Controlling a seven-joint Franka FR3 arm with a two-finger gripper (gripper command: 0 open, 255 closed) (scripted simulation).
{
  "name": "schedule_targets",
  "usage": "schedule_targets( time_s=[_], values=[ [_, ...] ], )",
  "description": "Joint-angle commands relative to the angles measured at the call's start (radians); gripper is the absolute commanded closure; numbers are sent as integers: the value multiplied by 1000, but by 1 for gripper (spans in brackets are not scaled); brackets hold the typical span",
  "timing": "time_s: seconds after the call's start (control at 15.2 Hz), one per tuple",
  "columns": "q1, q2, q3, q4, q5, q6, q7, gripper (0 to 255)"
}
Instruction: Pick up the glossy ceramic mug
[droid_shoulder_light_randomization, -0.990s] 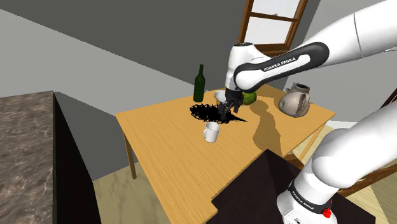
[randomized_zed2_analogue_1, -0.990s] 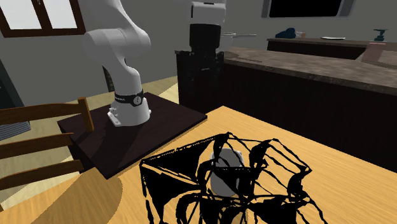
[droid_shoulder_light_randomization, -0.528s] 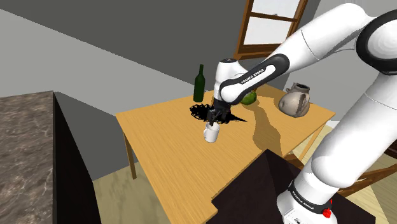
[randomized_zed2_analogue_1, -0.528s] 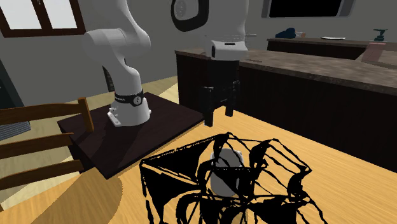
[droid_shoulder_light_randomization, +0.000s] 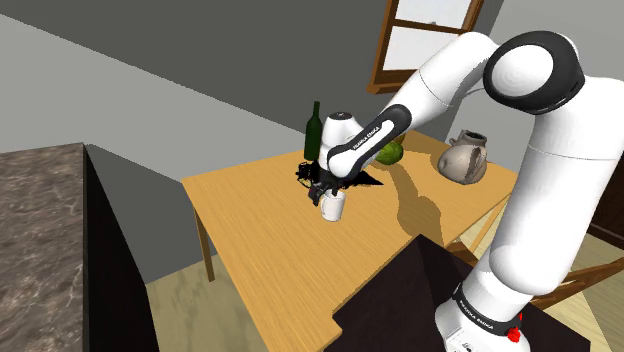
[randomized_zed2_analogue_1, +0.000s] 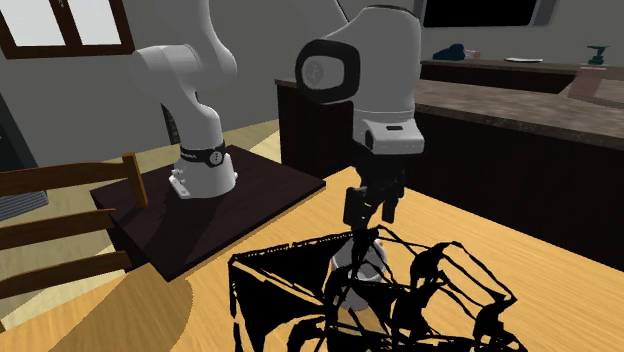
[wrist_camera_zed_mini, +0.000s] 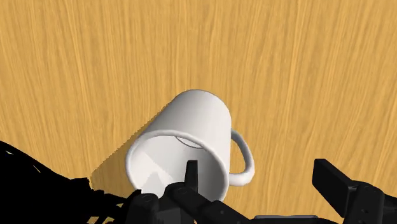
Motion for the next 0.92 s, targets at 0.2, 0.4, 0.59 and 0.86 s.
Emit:
schedule_targets(
  time_s=[0.2,0.4,0.59,0.86],
  values=[
    [4,76,-8,5,-17,58,16,0],
    [8,109,-14,7,-27,88,26,0],
    [7,109,-14,9,-27,87,25,255],
    [7,109,-14,9,-27,87,25,255]
  ],
)
